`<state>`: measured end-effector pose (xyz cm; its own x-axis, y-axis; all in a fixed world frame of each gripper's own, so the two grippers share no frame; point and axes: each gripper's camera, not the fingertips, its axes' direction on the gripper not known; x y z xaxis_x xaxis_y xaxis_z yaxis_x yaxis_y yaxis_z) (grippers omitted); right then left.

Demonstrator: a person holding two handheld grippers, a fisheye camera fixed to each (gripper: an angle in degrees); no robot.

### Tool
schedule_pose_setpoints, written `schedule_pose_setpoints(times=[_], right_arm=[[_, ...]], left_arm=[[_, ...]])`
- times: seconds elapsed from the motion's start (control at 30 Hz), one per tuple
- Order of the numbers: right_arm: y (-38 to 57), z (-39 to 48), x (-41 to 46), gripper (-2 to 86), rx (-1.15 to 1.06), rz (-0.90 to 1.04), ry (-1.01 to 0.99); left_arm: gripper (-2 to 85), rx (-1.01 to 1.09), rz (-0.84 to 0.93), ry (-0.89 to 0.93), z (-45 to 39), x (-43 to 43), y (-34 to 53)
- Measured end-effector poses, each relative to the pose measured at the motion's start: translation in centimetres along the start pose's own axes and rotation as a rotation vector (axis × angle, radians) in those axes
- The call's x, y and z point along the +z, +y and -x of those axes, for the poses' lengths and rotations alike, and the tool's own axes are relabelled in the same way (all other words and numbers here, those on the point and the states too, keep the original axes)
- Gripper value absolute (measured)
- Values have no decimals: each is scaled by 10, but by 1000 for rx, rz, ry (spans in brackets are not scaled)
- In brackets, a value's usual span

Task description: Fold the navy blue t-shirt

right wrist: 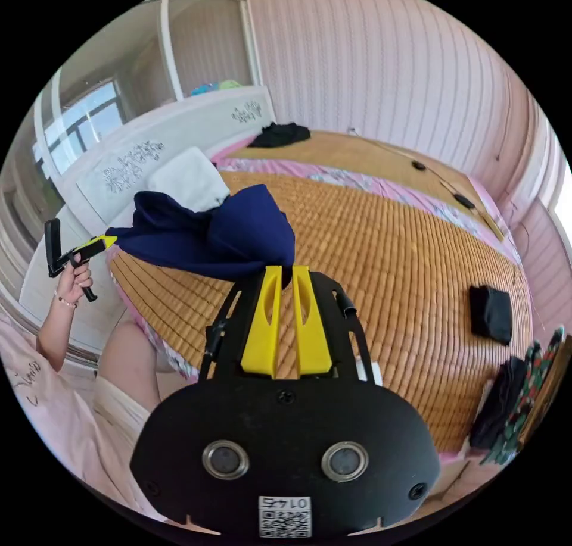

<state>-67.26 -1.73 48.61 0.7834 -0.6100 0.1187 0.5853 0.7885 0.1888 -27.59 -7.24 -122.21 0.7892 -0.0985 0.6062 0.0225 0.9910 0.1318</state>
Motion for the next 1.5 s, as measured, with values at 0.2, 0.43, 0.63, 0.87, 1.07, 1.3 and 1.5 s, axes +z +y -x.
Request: schedule_pose_setpoints(times=[0.2,0.43,0.63,0.87,1.07,1.3,1.5], right_arm=[[115,-62,-24,117,164,154,64],[132,-107,-13,137,232,224,49],[152,-142,-13,48,233,356,56],[162,-204,-119,-5,260,93,-352],[143,-256,-305,0,149,-401,-496],[171,-262,-521,1,-39,-852,-468],[203,-245,-618,-1,-166,-953,-368]], left_arm=[[-10,-98,373,51,-79,94,91],[-9,-127,419,-71,-117,81,86],[-9,-200,420,-150,-130,58,77],[-10,-247,302,-139,-156,10,42],[-10,-121,12,-118,-206,-90,-57],[-10,75,-425,-27,-298,-267,-145],[-10,284,-610,-71,-378,-382,-169]])
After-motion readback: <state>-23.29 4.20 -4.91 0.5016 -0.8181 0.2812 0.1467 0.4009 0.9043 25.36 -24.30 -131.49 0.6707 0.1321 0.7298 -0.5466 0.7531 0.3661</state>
